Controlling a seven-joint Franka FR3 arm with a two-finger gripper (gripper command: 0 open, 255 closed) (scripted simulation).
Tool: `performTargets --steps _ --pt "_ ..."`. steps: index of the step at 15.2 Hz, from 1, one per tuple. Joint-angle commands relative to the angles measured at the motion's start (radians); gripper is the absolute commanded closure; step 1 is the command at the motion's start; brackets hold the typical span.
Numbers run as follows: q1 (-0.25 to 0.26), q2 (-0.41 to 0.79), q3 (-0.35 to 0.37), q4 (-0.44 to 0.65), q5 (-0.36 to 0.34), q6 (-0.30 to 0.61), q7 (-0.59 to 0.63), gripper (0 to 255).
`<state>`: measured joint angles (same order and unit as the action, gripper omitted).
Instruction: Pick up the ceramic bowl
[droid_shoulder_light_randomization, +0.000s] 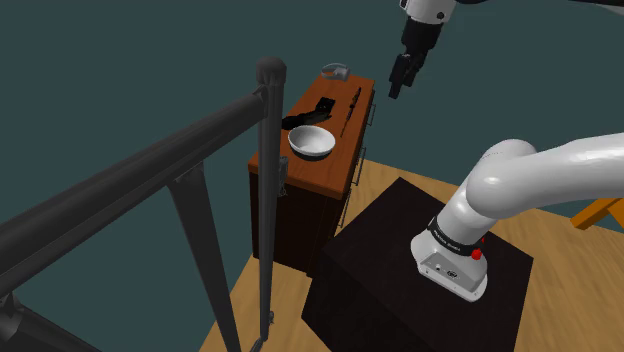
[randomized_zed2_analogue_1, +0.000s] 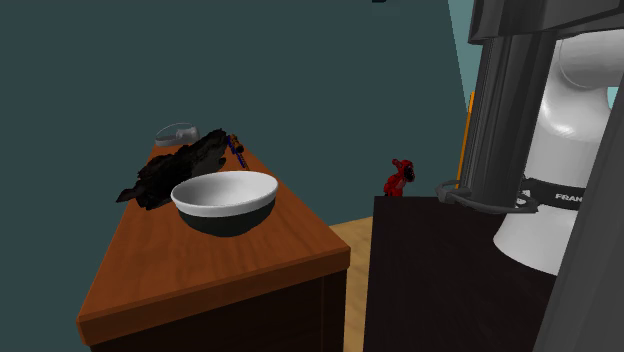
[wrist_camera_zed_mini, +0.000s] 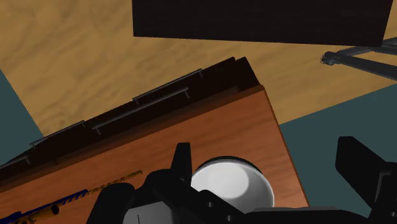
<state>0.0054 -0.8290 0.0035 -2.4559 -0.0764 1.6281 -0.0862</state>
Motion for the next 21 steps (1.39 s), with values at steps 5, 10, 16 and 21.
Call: performTargets --steps 5,10,16,21 --pt "0.012 0.105 0.006 -0.034 0.008 0.146 0.007 0" --pt "0.026 0.264 0.016 -0.044 0.016 0.324 0.014 0" --pt "0.040 0.483 0.029 -0.008 0.019 0.517 0.022 0" --pt "0.049 0.678 0.042 0.062 0.016 0.651 0.029 0"
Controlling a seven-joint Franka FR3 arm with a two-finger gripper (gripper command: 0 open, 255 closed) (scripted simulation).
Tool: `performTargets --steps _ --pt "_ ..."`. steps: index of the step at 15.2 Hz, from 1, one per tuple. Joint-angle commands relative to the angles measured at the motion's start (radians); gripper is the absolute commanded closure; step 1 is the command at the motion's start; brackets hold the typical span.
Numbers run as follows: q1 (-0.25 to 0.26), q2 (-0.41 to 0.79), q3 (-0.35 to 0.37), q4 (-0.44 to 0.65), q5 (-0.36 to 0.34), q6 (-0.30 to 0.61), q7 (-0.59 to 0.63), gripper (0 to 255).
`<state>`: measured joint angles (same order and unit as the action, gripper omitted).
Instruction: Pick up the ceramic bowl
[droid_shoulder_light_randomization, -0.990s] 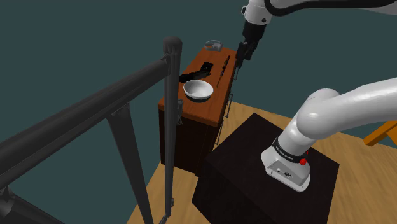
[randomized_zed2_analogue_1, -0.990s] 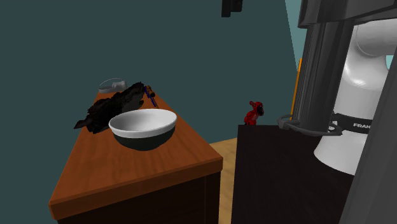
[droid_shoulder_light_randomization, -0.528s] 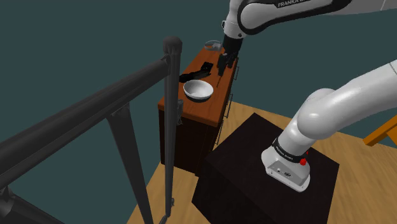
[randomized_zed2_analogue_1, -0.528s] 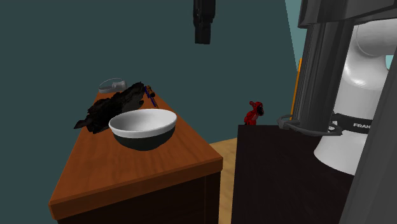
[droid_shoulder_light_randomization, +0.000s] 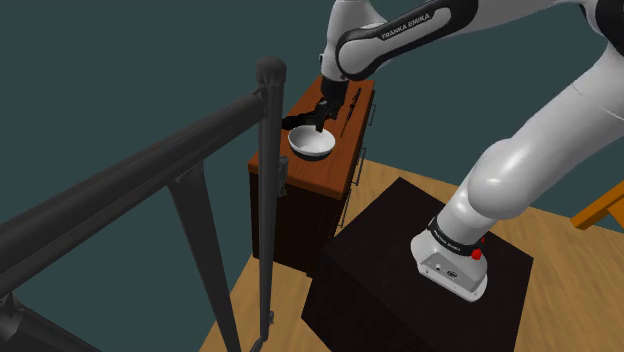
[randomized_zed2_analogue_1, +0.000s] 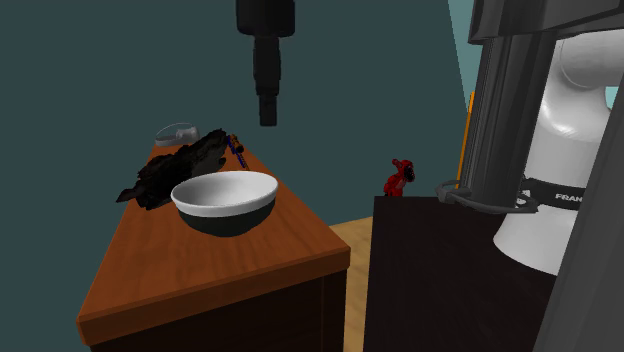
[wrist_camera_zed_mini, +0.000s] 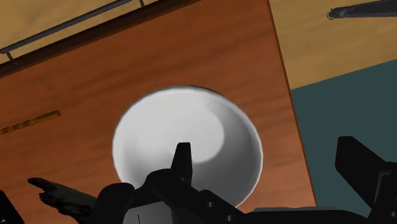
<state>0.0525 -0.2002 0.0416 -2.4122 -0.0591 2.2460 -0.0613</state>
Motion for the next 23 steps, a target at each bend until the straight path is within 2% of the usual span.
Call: performTargets --steps 1,7,15,17,18,23 --pt "0.004 0.088 0.006 0.036 -0.003 0.056 0.006 0" --pt "0.017 0.324 0.019 0.170 -0.019 0.168 0.018 0" --pt "0.019 0.406 0.015 0.155 -0.035 0.265 0.033 0" --pt "0.019 0.406 0.015 0.155 -0.035 0.265 0.032 0" --pt "0.019 0.407 0.015 0.156 -0.035 0.265 0.032 255" --pt "0.020 0.408 0.015 0.156 -0.036 0.266 0.033 255"
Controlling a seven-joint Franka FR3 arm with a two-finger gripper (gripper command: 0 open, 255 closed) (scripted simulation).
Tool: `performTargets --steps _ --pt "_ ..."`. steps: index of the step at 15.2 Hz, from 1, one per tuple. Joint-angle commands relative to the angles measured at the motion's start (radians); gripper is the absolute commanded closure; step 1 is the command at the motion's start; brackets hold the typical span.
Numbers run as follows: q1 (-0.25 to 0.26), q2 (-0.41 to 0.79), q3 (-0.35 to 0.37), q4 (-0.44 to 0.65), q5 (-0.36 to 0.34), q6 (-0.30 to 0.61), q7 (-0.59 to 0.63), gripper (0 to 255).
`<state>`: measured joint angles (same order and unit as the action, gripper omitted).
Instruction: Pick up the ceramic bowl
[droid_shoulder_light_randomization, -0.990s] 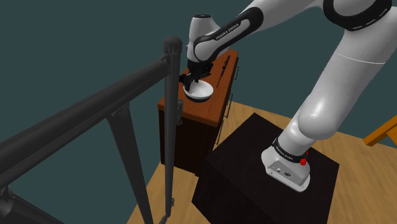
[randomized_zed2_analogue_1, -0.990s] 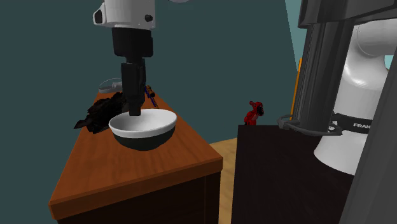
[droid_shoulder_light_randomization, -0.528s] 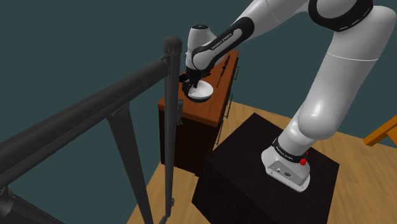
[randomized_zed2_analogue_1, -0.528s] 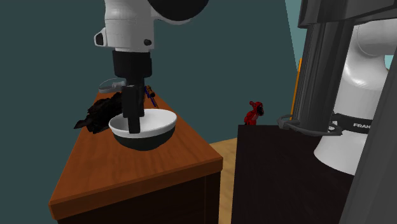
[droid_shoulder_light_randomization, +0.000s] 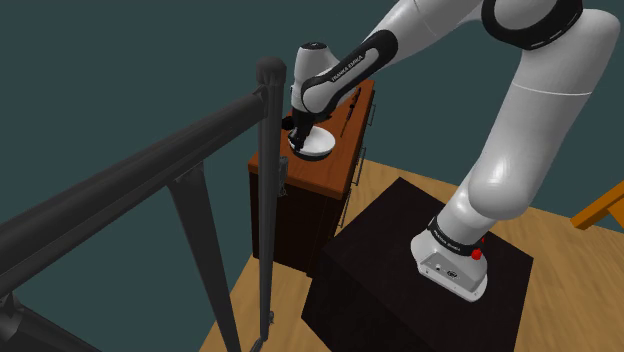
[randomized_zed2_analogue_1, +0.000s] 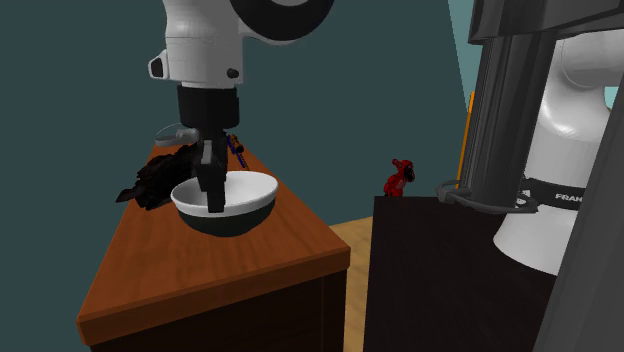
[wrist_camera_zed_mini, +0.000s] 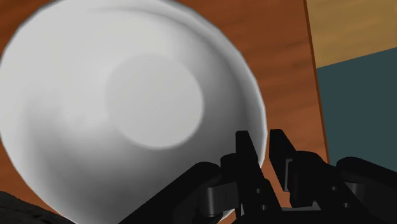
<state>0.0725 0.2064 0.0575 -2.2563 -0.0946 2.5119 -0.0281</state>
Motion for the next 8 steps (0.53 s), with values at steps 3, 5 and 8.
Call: performTargets --steps 3,5,8 --pt "0.000 0.000 0.000 -0.001 0.000 0.000 0.000 255" --pt "-0.001 -0.011 0.000 0.001 0.002 -0.013 -0.003 255" --pt "-0.002 -0.041 0.002 0.009 0.009 -0.050 -0.008 255"
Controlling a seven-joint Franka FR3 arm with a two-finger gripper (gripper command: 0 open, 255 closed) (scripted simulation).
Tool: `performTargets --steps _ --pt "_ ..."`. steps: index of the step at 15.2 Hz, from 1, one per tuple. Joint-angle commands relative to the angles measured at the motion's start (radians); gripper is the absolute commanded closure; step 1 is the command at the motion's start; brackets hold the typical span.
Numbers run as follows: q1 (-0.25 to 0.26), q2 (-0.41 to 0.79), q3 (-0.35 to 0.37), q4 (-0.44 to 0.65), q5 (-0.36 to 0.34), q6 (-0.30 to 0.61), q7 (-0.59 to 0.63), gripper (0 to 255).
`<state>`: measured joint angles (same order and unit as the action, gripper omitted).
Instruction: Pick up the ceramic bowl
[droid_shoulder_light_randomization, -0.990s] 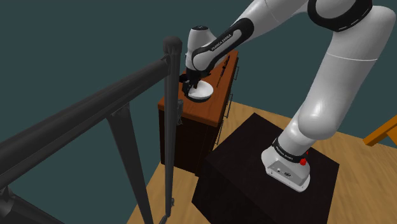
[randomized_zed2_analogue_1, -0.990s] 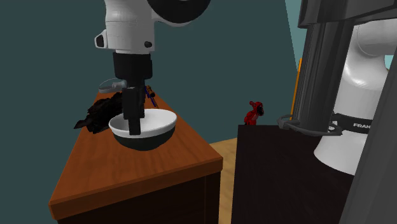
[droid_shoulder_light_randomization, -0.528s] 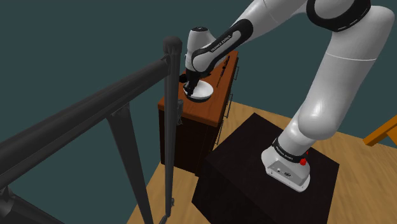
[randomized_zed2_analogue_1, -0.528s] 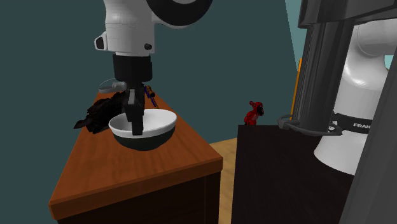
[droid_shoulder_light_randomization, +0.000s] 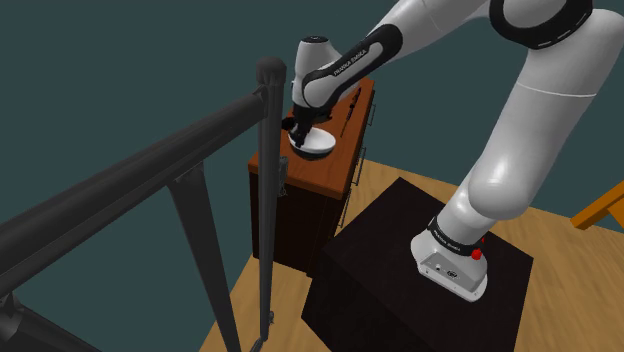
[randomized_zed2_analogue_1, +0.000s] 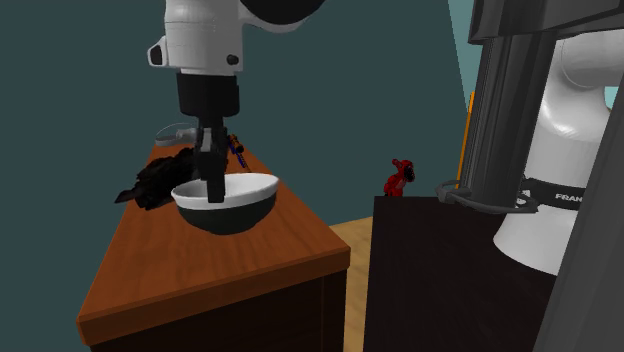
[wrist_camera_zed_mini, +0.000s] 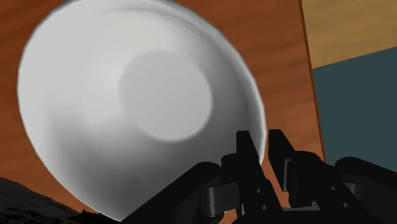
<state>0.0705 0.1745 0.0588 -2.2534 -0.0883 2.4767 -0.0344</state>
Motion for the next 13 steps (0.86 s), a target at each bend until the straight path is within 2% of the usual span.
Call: performTargets --steps 1,11,13 --pt "0.000 -0.019 0.001 0.009 0.005 -0.028 -0.004 255" --pt "-0.002 -0.106 0.005 0.050 0.022 -0.155 -0.020 255" --pt "-0.001 -0.107 0.005 0.050 0.022 -0.157 -0.020 255"
